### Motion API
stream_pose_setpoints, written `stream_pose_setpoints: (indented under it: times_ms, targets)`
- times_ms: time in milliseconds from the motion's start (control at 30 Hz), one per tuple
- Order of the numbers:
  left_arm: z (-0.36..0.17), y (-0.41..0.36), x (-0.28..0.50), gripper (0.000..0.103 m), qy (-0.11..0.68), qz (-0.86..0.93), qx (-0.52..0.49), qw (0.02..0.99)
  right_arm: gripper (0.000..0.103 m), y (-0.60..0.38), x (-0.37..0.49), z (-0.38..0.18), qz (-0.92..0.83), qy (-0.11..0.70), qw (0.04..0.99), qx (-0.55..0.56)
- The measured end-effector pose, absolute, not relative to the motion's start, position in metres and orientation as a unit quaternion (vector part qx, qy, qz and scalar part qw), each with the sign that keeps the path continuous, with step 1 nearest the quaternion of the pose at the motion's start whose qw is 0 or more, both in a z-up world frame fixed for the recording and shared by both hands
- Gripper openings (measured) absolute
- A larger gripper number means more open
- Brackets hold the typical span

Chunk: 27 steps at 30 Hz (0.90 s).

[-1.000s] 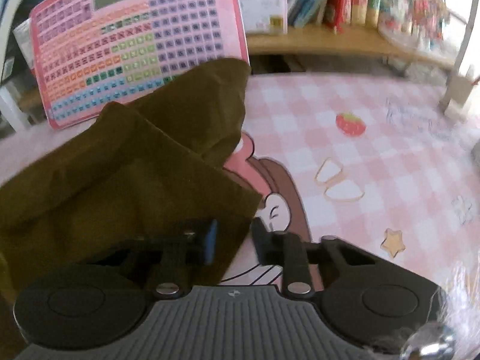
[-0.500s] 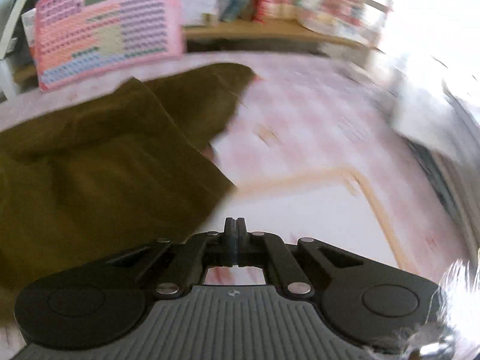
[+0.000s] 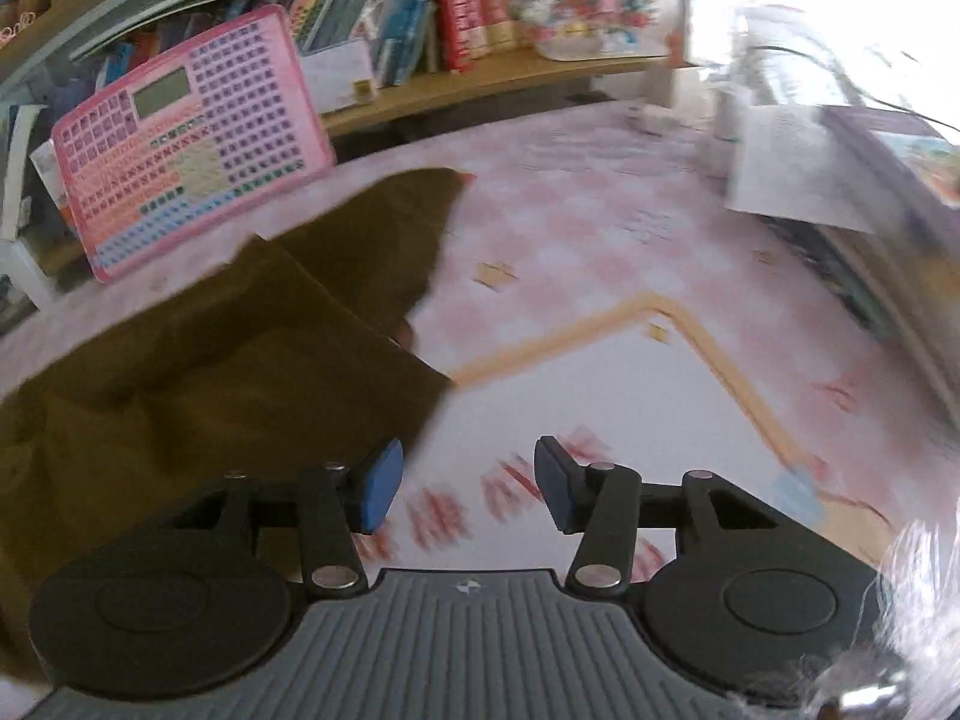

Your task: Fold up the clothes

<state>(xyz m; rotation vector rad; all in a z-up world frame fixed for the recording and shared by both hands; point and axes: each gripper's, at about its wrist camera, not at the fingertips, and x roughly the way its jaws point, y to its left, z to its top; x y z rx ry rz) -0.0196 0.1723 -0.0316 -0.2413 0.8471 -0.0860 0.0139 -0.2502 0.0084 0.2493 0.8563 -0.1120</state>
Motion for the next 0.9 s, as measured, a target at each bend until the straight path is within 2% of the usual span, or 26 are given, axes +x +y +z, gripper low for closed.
stream_pose_setpoints:
  times_ms: [233, 433, 467, 533, 600, 733, 900]
  targets:
    - [-0.031, 0.168, -0.023, 0.058, 0.415, -0.038, -0.105, 0.903, 0.048, -0.233, 0.072, -0.012, -0.037, 0.446, 0.89, 0.088]
    - [-0.031, 0.166, -0.022, 0.059, 0.416, -0.03, -0.104, 0.903, 0.049, -0.221, 0.078, -0.026, -0.016, 0.466, 0.884, 0.035]
    - [-0.031, 0.165, -0.022, 0.059, 0.416, -0.029, -0.103, 0.903, 0.04, -0.218, 0.076, -0.026, -0.011, 0.463, 0.886, 0.026]
    - [-0.031, 0.164, -0.022, 0.06, 0.416, -0.028, -0.1, 0.904, 0.03, -0.213, 0.072, -0.026, -0.001, 0.458, 0.889, 0.011]
    - [-0.031, 0.163, -0.022, 0.061, 0.415, -0.027, -0.098, 0.904, 0.011, -0.207, 0.07, -0.027, 0.007, 0.451, 0.892, 0.01]
    - [-0.031, 0.164, -0.022, 0.062, 0.416, -0.03, -0.101, 0.903, 0.007, -0.204, 0.063, -0.022, -0.008, 0.439, 0.898, 0.038]
    - [-0.031, 0.17, -0.022, 0.062, 0.417, -0.039, -0.115, 0.901, 0.006, -0.212, 0.025, 0.027, -0.017, 0.378, 0.924, 0.054]
